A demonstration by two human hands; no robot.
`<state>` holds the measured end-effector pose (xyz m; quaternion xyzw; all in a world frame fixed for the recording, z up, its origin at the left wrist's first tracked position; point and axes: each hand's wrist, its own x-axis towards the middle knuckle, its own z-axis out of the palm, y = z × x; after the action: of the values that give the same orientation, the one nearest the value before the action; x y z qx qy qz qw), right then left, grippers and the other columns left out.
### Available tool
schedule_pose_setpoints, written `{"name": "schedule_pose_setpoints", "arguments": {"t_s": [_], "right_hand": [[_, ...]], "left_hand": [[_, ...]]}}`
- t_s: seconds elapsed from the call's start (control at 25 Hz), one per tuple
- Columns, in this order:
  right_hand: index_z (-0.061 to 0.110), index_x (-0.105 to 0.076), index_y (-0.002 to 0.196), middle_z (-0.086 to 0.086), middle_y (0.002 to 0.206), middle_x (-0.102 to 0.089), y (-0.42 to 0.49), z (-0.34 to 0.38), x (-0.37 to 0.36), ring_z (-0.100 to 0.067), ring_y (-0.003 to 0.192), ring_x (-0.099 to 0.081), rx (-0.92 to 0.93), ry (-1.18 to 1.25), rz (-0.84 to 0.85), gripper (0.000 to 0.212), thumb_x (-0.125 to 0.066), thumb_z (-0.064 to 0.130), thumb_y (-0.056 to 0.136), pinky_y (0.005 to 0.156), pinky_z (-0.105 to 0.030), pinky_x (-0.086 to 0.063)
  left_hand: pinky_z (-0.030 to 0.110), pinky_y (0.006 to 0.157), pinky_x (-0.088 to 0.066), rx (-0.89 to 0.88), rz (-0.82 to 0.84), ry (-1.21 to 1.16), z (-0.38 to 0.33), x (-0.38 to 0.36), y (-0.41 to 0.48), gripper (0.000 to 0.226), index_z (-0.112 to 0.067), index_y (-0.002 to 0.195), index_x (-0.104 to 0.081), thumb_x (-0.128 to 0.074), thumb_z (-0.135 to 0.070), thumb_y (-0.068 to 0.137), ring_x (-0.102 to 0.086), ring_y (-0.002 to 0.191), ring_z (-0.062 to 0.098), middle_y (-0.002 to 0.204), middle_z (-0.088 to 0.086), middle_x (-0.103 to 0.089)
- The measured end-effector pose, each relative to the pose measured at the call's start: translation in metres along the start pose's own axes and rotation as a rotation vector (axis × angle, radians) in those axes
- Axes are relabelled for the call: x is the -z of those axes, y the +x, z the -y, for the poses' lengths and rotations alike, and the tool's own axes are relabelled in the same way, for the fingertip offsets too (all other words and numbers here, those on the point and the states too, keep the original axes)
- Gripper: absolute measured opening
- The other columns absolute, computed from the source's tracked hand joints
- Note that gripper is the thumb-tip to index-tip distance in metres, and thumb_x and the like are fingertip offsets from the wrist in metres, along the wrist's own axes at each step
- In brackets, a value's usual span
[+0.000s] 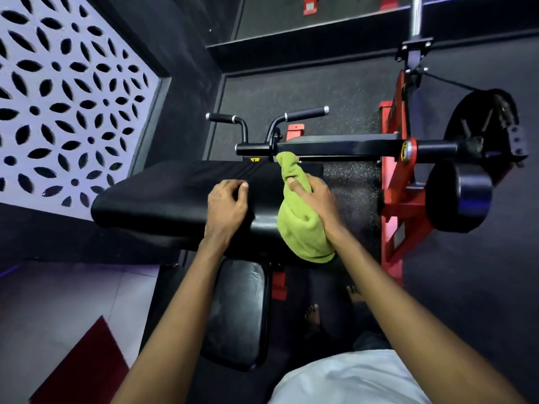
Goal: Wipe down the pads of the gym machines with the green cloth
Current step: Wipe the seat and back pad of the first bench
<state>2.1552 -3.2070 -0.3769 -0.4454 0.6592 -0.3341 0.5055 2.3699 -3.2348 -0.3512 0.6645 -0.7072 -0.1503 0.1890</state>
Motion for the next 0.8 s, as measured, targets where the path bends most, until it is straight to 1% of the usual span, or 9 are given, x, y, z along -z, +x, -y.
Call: {"name": "schedule_pose_setpoints", "arguments": {"t_s": [0.08, 0.16, 0.24, 0.32, 0.44, 0.56, 0.68, 0.72, 0.8], "right_hand": [[0.016, -0.061, 0.14, -0.005, 0.156, -0.046, -0.027, -0.013, -0.005, -0.019, 0.146, -0.037, 0.076, -0.003, 0.008, 0.07, -0.064, 0.061, 0.087, 0.12, -0.029, -0.027], [0.019, -0.051, 0.149, 0.0, 0.165, -0.031, -0.049, -0.025, -0.007, -0.012, 0.151, -0.028, 0.106, 0.096, -0.019, 0.068, -0.069, 0.048, 0.091, 0.122, -0.024, -0.021], [0.013, -0.049, 0.15, -0.004, 0.164, -0.033, -0.043, -0.032, -0.005, -0.014, 0.151, -0.03, 0.106, 0.199, -0.055, 0.067, -0.068, 0.039, 0.092, 0.12, -0.019, -0.019], [0.005, -0.05, 0.148, -0.009, 0.16, -0.04, -0.019, -0.035, -0.003, -0.021, 0.15, -0.034, 0.082, 0.284, -0.02, 0.067, -0.066, 0.036, 0.09, 0.125, -0.028, -0.021], [0.006, -0.05, 0.148, -0.01, 0.153, -0.049, 0.027, -0.051, 0.002, -0.024, 0.146, -0.041, 0.024, 0.39, 0.059, 0.083, -0.067, 0.052, 0.081, 0.123, -0.046, -0.03], [0.007, -0.049, 0.149, -0.011, 0.153, -0.05, 0.028, -0.071, 0.001, -0.027, 0.146, -0.041, 0.062, 0.445, 0.126, 0.088, -0.063, 0.064, 0.084, 0.122, -0.051, -0.03], [0.01, -0.044, 0.151, -0.01, 0.156, -0.046, -0.031, -0.071, 0.004, -0.025, 0.149, -0.037, 0.064, 0.495, 0.187, 0.07, -0.054, 0.051, 0.095, 0.125, -0.042, -0.026], [0.013, -0.045, 0.15, -0.008, 0.154, -0.049, -0.044, -0.074, 0.001, -0.023, 0.146, -0.042, 0.063, 0.524, 0.185, 0.058, -0.053, 0.042, 0.1, 0.123, -0.038, -0.03], [0.005, -0.051, 0.144, -0.007, 0.141, -0.057, -0.036, -0.079, -0.002, -0.022, 0.132, -0.053, -0.028, 0.564, 0.118, 0.039, -0.05, 0.019, 0.107, 0.113, -0.03, -0.039]], "left_hand": [[0.038, 0.093, -0.047, 0.016, 0.025, 0.061, -0.006, -0.008, 0.001, 0.033, -0.006, 0.107, -0.075, -0.052, -0.029, 0.099, -0.064, 0.101, 0.028, 0.106, 0.011, -0.072], [0.038, 0.09, -0.048, 0.026, 0.007, 0.114, -0.006, -0.011, -0.001, 0.039, -0.007, 0.104, -0.076, -0.047, -0.032, 0.097, -0.065, 0.096, 0.028, 0.102, 0.01, -0.073], [0.038, 0.09, -0.049, 0.041, 0.004, 0.134, -0.006, -0.012, -0.003, 0.04, -0.009, 0.104, -0.076, -0.045, -0.033, 0.097, -0.064, 0.095, 0.026, 0.101, 0.008, -0.073], [0.037, 0.092, -0.048, 0.062, 0.015, 0.148, -0.011, -0.011, -0.003, 0.038, -0.01, 0.105, -0.076, -0.047, -0.033, 0.098, -0.064, 0.098, 0.024, 0.104, 0.006, -0.073], [0.036, 0.094, -0.047, 0.072, 0.035, 0.16, -0.016, -0.01, -0.003, 0.031, -0.012, 0.106, -0.076, -0.052, -0.031, 0.099, -0.063, 0.101, 0.023, 0.108, 0.004, -0.072], [0.037, 0.097, -0.047, 0.084, 0.097, 0.167, -0.017, -0.006, 0.002, 0.028, -0.017, 0.107, -0.075, -0.056, -0.036, 0.099, -0.062, 0.105, 0.02, 0.11, 0.002, -0.07], [0.04, 0.098, -0.047, 0.063, 0.125, 0.198, -0.016, -0.006, 0.003, 0.028, -0.021, 0.105, -0.075, -0.055, -0.039, 0.097, -0.063, 0.105, 0.021, 0.11, 0.002, -0.069], [0.042, 0.098, -0.047, 0.057, 0.112, 0.218, -0.016, -0.007, 0.003, 0.03, -0.021, 0.105, -0.075, -0.053, -0.04, 0.096, -0.063, 0.104, 0.022, 0.11, 0.003, -0.07], [0.043, 0.098, -0.047, 0.069, 0.089, 0.243, -0.016, -0.01, 0.002, 0.034, -0.021, 0.104, -0.075, -0.05, -0.041, 0.094, -0.064, 0.103, 0.026, 0.109, 0.005, -0.071]]}}
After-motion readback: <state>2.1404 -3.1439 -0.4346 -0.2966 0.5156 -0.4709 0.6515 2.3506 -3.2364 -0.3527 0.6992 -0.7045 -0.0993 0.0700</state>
